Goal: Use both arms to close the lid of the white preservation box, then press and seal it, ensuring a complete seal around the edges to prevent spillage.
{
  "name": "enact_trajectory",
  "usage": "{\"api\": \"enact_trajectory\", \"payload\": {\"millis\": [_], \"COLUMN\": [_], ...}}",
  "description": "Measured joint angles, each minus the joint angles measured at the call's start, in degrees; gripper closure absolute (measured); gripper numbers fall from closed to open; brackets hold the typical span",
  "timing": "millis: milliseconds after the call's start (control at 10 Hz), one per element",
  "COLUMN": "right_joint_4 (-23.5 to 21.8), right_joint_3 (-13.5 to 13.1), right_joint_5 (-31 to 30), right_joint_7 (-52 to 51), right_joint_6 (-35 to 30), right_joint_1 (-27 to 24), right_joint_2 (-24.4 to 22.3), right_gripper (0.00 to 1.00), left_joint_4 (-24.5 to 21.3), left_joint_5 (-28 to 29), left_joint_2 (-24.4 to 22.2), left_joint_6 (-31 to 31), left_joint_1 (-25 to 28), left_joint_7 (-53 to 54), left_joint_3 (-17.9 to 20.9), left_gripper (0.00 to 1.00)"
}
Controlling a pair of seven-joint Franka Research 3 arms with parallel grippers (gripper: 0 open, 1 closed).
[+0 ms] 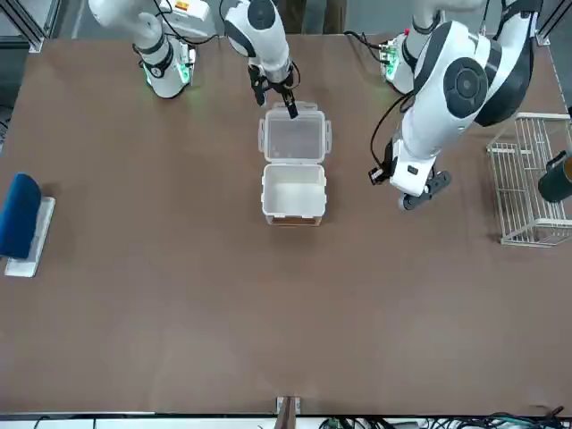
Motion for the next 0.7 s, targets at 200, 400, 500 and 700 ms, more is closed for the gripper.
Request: {"api": "enact_trajectory", "payload": {"millis": [200, 400, 500, 700], "right_joint_4": [-0.01, -0.01, -0.01, 0.01], "right_joint_3": [-0.16, -0.18, -0.17, -0.23], "right_joint_5": [0.0, 0.0, 0.0, 0.0], "right_joint_7": [0.08, 0.15, 0.2, 0.37], "right_joint_6": [1.74, 2.88, 2.95, 3.11], "right_joint_1": [0.0, 0.01, 0.01, 0.0], "right_joint_2": [1.2, 2.05, 2.08, 2.08], "right_gripper": [0.17, 0.44, 0.47, 0.6], "left_joint_4": [-0.1, -0.22, -0.22, -0.22], "left_joint_5": [-1.46, -1.76, -1.76, -1.76], "left_joint_2": [-0.01, -0.01, -0.01, -0.01], "left_joint_6": [0.04, 0.04, 0.13, 0.53], "left_joint_1": [1.26, 2.02, 2.04, 2.46], "left_joint_7": [-2.57, -4.23, -4.8, -5.2], "left_joint_3": [0.02, 0.03, 0.02, 0.03], "left_gripper": [0.99, 0.99, 0.99, 0.99]}}
